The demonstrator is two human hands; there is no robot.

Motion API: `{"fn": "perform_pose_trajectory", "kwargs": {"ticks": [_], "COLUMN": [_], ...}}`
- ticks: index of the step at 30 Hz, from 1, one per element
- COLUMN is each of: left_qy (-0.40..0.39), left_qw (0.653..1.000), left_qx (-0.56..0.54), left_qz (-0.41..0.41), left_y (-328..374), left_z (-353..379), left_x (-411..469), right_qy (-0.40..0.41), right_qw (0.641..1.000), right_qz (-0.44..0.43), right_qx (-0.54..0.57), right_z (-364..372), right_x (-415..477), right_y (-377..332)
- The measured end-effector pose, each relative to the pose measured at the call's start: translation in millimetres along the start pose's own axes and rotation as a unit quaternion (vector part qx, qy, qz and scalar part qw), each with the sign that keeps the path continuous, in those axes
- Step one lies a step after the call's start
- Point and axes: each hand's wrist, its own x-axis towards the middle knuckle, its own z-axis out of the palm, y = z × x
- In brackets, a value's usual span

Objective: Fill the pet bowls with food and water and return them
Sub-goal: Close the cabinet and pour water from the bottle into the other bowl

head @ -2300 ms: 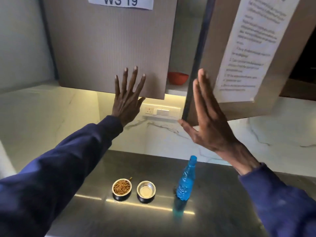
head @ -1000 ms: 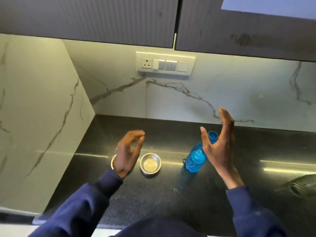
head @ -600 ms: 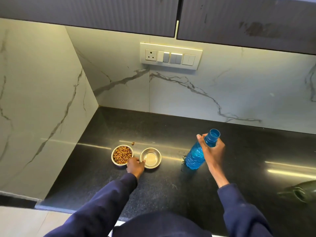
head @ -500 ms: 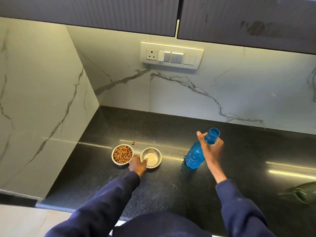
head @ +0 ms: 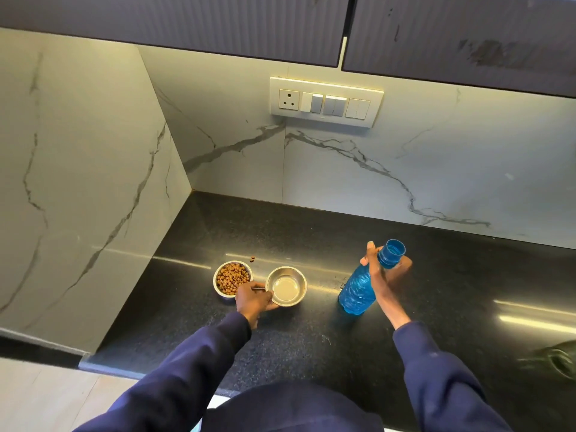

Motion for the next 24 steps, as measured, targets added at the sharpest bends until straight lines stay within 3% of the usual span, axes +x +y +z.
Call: {"fn": "perform_pose_trajectory", "kwargs": {"ticks": [5, 9, 15, 24], "left_qy": [-0.04, -0.058, -0.051, -0.064], "left_qw": [0.996, 0.991, 0.984, 0.982], "left_qx": [-0.067, -0.107, -0.15, -0.152], "left_qz": [0.034, 0.051, 0.085, 0.094], "left_y": [8.4, 14.3, 22.8, 26.5], "left_z": [-17.4, -27.7, -30.5, -36.4], "left_x": [-9.9, -13.6, -23.6, -30.2], "right_qy": [-0.092, -0.19, -0.297, -0.376], "right_qw": [0.993, 0.96, 0.86, 0.719], "right_qz": [-0.058, -0.155, -0.202, -0.238], "right_qx": [-0.034, -0.133, -0.363, -0.534], "right_z": [12.7, 29.1, 44.2, 53.3], "right_x": [-8.6, -8.1, -8.5, -12.1], "right_y": [-4.6, -21.7, -35.3, -42.8]}}
